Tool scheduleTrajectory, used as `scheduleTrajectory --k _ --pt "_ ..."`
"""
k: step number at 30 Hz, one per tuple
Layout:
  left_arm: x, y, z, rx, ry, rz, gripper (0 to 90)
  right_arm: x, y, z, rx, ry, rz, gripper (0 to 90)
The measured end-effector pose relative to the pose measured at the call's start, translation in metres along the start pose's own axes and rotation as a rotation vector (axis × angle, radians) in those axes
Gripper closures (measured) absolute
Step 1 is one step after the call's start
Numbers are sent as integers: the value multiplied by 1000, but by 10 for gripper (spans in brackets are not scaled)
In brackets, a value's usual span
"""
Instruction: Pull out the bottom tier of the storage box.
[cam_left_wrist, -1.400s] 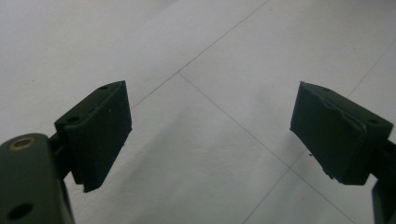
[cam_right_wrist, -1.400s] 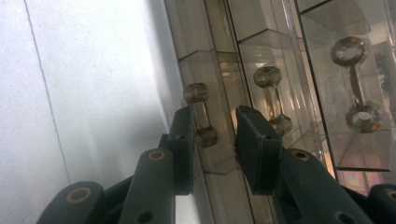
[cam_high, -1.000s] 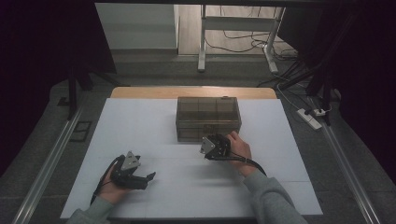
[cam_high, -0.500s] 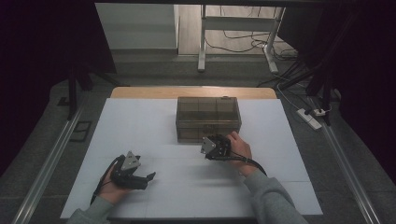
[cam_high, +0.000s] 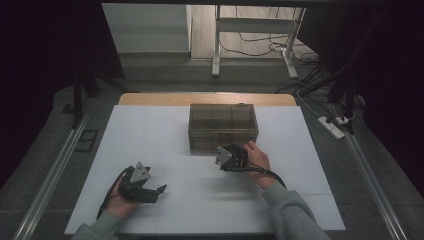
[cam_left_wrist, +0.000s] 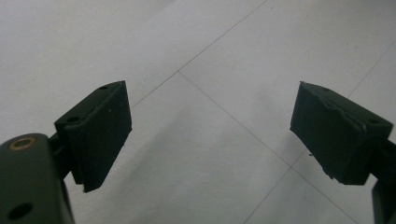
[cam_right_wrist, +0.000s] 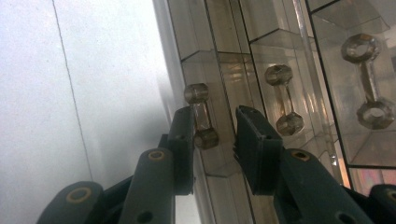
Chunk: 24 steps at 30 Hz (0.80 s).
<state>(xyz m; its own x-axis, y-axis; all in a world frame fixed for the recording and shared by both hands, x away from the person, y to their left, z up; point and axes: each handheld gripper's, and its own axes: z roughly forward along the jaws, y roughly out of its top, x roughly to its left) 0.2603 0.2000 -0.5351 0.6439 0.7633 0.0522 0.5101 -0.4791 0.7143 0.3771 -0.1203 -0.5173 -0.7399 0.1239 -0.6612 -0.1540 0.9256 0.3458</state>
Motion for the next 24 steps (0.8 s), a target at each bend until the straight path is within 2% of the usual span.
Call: scheduleTrajectory --k 24 --pt "0 0 0 -1 3 1 125 1 0 -2 -1 9 -13 668"
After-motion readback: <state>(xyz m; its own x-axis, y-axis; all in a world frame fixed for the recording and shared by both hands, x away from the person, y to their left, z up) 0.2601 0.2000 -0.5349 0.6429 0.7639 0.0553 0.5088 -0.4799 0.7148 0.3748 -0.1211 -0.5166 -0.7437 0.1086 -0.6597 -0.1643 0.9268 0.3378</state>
